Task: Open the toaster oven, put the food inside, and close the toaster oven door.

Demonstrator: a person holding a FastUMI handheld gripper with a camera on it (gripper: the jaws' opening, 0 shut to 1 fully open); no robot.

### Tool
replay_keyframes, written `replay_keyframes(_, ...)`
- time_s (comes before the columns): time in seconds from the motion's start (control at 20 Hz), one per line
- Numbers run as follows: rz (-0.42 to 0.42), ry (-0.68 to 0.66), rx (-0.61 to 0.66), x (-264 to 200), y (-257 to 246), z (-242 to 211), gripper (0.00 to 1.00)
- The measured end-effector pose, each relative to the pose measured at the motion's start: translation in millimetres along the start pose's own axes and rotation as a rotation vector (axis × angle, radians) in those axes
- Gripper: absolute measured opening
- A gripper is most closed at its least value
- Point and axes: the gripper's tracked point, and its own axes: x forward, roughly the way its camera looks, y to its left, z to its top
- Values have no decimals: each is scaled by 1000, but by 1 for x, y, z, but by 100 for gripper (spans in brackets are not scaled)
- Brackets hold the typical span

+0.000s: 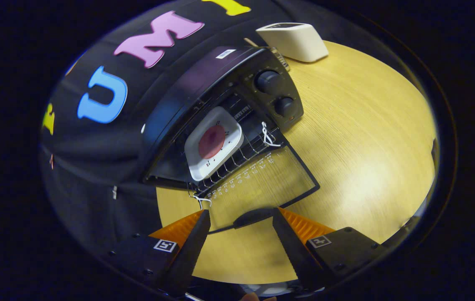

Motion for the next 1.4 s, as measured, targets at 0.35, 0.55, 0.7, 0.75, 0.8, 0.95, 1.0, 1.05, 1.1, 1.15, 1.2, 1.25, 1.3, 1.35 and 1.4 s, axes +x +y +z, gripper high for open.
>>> replay_keyframes(0.35,-77,83,-320,3,-16,-54,99)
replay_keyframes(0.55,-124,135,-429,14,-25,-77,99)
replay_keyframes(0.7,-165,160,-478,27,-35,-87,99)
replay_keyframes(0.75,-176,164,-493,31,-38,-89,99)
replay_keyframes(0.8,-188,169,-508,36,-42,-90,99)
replay_keyframes(0.95,-216,176,-531,48,-47,-92,99)
replay_keyframes(1.0,-224,175,-533,51,-48,-92,99)
replay_keyframes(1.05,-235,171,-538,54,-50,-90,99)
replay_keyframes(1.1,-247,171,-542,58,-52,-90,99)
replay_keyframes(1.15,-260,169,-545,61,-55,-89,99)
replay_keyframes(1.2,-268,165,-549,64,-57,-88,99)
replay_keyframes(1.25,-275,160,-554,67,-57,-86,99)
replay_keyframes(1.3,-275,139,-560,70,-56,-81,99)
replay_keyframes(1.35,-276,128,-570,73,-55,-78,99)
replay_keyframes(1.4,-280,116,-576,76,-53,-73,99)
